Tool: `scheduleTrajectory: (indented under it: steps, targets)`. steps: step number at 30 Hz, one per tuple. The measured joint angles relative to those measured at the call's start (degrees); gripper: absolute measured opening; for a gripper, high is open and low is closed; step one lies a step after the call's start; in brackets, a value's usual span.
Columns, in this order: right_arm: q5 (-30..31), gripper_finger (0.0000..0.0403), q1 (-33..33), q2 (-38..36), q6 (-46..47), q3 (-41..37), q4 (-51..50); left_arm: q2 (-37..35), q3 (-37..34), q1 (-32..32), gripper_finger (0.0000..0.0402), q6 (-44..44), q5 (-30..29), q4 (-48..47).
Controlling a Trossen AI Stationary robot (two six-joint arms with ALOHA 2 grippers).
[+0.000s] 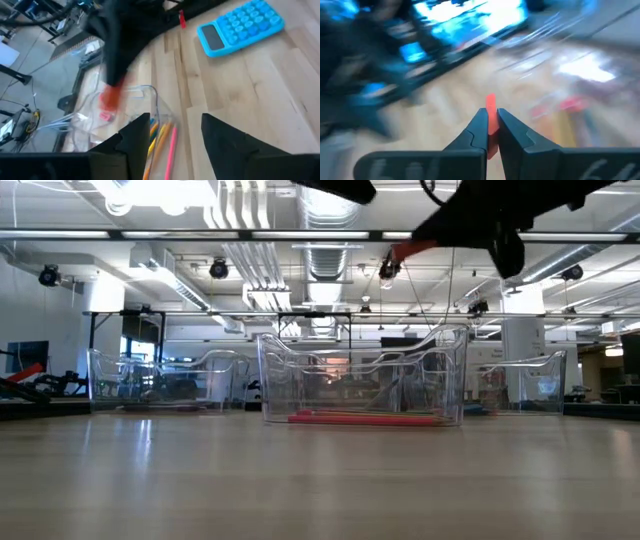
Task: Sort crayons/erasers/pens/pencils in bins
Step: Put the orange eraser into the top right transparent bin
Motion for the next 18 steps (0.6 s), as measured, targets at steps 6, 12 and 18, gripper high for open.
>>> scheduleTrajectory:
  steps: [6, 12, 18]
  targets:
    - [8.39, 0.0014, -10.29, -14.72, -0.88, 0.01, -26.15, -3.32, -1.14, -0.11, 0.0164, -0.91, -0.14, 0.75]
    - [5.91, 0.0014, -26.94, -23.36, 0.65, -0.91, -44.02, -4.23, -3.88, -0.11, 0.0164, -1.11, -0.17, 5.75]
    - [-10.98, 0.0013, -43.37, -25.15, -7.41, -2.07, -45.2, -4.23, -4.59, -0.07, 0.0164, -0.79, -1.2, 9.41]
